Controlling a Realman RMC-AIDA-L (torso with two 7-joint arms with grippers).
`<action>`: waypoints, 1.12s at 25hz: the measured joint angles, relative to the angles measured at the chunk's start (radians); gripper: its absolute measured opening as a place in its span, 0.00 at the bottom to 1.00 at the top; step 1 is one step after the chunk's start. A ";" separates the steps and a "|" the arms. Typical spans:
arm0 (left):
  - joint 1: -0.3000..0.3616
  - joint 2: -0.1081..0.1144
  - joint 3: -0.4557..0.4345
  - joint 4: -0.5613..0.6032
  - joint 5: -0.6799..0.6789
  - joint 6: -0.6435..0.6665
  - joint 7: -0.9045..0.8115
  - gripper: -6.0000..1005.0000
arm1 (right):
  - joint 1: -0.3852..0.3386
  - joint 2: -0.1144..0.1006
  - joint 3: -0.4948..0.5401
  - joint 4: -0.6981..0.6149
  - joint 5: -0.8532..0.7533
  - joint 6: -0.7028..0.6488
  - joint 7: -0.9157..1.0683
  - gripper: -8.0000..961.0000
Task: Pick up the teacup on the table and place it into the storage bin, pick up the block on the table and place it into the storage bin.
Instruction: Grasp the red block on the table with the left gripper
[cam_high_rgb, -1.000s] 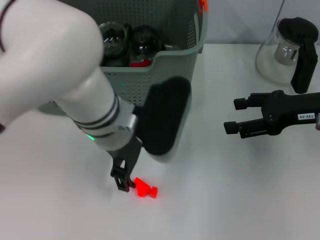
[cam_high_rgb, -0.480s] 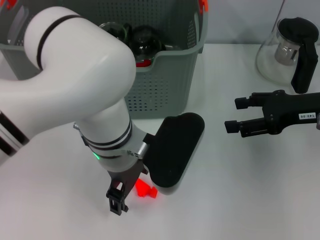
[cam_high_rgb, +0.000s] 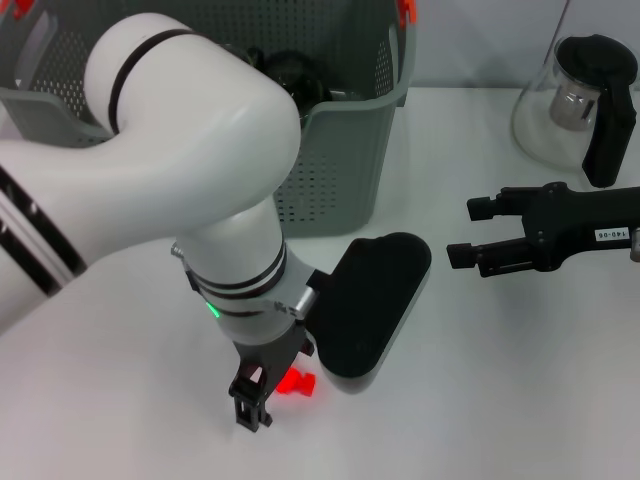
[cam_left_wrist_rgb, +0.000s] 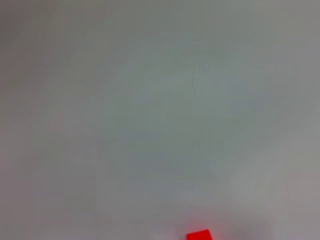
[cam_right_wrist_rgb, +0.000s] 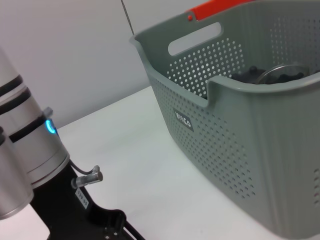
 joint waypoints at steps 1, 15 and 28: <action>-0.007 0.000 -0.004 -0.009 -0.003 -0.003 0.001 0.94 | -0.001 0.000 0.000 0.000 0.000 0.000 0.000 0.96; -0.065 -0.001 -0.021 -0.105 -0.028 -0.034 0.020 0.61 | -0.019 0.003 0.001 0.000 0.004 0.001 -0.005 0.97; -0.088 -0.001 -0.020 -0.166 -0.044 -0.059 0.022 0.58 | -0.022 0.002 0.002 0.000 0.004 0.002 -0.005 0.97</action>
